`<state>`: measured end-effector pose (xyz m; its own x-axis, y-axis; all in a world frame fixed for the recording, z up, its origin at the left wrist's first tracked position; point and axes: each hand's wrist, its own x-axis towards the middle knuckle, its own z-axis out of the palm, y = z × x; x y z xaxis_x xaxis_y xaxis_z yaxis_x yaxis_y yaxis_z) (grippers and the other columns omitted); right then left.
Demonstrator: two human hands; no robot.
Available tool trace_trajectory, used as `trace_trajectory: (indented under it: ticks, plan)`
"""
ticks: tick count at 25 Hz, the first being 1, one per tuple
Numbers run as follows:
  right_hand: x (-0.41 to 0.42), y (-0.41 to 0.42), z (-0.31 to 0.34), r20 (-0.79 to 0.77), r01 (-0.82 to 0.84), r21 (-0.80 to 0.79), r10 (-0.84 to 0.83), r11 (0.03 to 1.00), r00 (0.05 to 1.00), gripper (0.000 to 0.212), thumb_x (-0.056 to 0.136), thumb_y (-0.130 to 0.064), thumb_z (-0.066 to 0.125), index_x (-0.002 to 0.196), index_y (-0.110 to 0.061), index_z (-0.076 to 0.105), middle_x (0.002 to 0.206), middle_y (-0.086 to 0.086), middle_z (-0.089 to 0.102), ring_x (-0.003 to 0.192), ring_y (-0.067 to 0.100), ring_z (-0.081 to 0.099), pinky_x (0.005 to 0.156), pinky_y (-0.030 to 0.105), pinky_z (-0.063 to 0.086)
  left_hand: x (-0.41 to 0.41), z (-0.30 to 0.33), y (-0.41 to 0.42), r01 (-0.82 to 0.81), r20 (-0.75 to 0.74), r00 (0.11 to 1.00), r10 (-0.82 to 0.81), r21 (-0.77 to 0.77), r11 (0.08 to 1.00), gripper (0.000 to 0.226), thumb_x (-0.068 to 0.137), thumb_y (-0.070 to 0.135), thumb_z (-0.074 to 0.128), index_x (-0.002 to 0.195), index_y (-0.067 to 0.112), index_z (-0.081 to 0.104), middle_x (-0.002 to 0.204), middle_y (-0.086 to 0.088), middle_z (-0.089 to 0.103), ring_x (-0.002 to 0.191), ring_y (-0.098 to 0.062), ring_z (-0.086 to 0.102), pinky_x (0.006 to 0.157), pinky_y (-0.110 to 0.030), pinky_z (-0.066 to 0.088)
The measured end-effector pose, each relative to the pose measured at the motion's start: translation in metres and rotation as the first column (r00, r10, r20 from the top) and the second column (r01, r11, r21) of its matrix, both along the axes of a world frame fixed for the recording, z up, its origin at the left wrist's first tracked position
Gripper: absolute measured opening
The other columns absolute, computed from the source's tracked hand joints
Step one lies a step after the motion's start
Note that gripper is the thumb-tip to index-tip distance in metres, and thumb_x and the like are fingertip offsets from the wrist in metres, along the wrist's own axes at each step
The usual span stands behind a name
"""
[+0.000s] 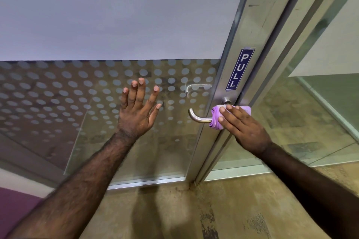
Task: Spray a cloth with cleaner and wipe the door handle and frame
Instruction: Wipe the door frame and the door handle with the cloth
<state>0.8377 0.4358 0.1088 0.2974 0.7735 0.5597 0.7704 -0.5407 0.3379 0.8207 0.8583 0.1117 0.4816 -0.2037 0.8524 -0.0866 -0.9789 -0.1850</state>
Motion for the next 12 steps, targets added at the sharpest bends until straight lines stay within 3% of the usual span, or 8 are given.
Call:
trace_trajectory:
  ticks: [6, 12]
  plan:
    - [-0.011, 0.019, -0.003, -0.100, 0.080, 0.169, -0.064, 0.982, 0.993, 0.073, 0.099, 0.010, 0.061, 0.167, -0.005, 0.039, 0.175, 0.016, 0.039, 0.161, 0.043, 0.039, 0.129, 0.060, 0.037, 0.002, 0.000, 0.001, -0.004, 0.007, 1.000, 0.004, -0.004, 1.000, 0.080, 0.106, 0.046, 0.061, 0.170, 0.018, 0.022, 0.179, -0.017, -0.011, 0.166, -0.034, -0.010, 0.134, -0.051, -0.006]
    - [-0.034, 0.086, -0.004, -0.030, 0.169, 0.276, -0.168, 0.946, 0.985, 0.051, 0.105, -0.011, 0.067, 0.155, -0.001, 0.057, 0.158, 0.020, 0.061, 0.146, 0.041, 0.058, 0.120, 0.059, 0.046, -0.001, 0.002, -0.002, -0.005, -0.004, 1.000, 0.005, -0.007, 1.000, 0.078, 0.108, 0.046, 0.057, 0.170, 0.019, 0.018, 0.179, -0.016, -0.014, 0.166, -0.033, -0.012, 0.134, -0.051, -0.006]
